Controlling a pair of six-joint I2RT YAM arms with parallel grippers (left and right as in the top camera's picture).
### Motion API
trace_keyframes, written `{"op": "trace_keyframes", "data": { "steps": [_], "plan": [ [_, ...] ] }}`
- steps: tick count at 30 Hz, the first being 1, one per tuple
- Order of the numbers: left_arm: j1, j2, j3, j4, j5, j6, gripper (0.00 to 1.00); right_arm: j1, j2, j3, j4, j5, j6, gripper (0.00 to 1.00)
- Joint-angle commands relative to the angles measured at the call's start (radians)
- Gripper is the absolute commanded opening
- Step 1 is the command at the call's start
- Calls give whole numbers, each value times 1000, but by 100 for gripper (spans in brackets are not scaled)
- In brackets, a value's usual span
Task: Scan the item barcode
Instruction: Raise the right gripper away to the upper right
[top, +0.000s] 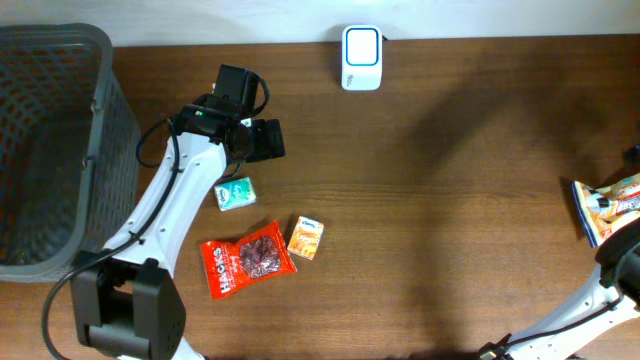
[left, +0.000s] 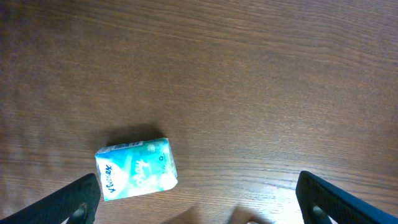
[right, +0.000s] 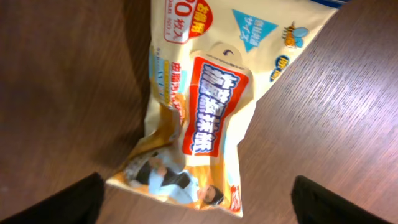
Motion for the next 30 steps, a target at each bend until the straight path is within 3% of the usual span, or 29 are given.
{"op": "trace_keyframes", "data": {
  "steps": [1, 11, 15, 22, 30],
  "plan": [
    [3, -8, -5, -1, 7, 12, 99, -1, -39, 84, -33, -65, 5, 99],
    [3, -8, -5, -1, 7, 12, 99, 34, -314, 214, -118, -594, 4, 99],
    [3, -8, -5, -1, 7, 12, 99, 143, -409, 214, -164, -590, -32, 99],
    [3, -8, -5, -1, 7, 12, 99, 355, -409, 196, -214, -524, -34, 99],
    [3, -8, -5, -1, 7, 12, 99, 447, -396, 191, -213, -500, -33, 99]
  ]
}}
